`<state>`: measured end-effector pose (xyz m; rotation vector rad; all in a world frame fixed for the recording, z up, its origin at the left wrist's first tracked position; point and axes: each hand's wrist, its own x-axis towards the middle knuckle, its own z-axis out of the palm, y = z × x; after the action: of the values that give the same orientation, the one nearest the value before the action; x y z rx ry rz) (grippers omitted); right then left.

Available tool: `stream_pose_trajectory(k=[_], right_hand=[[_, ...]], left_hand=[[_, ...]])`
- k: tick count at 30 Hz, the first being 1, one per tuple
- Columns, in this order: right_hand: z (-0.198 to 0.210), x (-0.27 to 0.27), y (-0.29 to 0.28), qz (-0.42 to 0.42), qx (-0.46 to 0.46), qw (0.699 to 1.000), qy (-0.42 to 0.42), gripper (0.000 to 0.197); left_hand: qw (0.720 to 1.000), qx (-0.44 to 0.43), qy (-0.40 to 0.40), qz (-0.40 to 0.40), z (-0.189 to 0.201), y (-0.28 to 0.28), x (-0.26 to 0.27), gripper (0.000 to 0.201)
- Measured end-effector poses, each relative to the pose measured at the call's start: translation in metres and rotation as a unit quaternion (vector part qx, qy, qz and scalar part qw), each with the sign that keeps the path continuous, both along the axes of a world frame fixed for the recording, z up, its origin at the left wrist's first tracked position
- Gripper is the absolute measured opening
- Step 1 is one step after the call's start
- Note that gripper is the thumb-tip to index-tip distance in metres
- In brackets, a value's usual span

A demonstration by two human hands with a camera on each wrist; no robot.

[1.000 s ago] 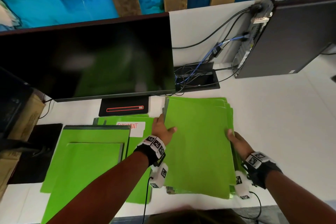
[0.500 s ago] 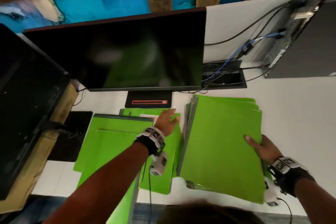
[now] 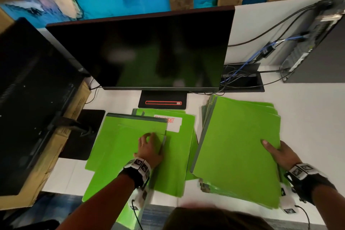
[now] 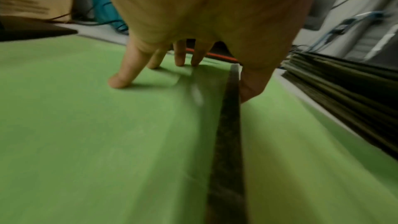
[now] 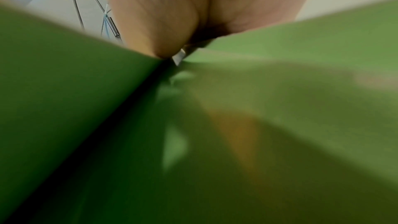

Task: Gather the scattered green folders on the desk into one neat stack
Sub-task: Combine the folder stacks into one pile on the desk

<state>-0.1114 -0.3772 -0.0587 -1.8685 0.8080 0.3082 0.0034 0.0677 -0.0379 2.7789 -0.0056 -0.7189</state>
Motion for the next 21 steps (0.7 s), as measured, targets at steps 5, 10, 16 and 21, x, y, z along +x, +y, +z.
stream_pose_trajectory(k=[5,10,16,21], right_hand=[[-0.001,0.000,0.003,-0.012,0.010,1.000,-0.004,0.085],[-0.010,-0.005,-0.006,-0.001,-0.008,1.000,0.000,0.102],[-0.008,-0.003,-0.004,0.012,-0.017,1.000,-0.001,0.109],[0.000,-0.002,0.001,0.007,-0.006,1.000,-0.009,0.098]], left_hand=[[0.991,-0.121,-0.014,-0.057,0.065,-0.012,0.003,0.082],[0.963,-0.156,-0.044,-0.213,0.159,-0.020,0.009,0.071],[0.935,-0.076,-0.116,-0.326,0.224,-0.006,0.046,0.045],[0.935,-0.077,-0.172,-0.299,0.243,0.010,0.087,0.016]])
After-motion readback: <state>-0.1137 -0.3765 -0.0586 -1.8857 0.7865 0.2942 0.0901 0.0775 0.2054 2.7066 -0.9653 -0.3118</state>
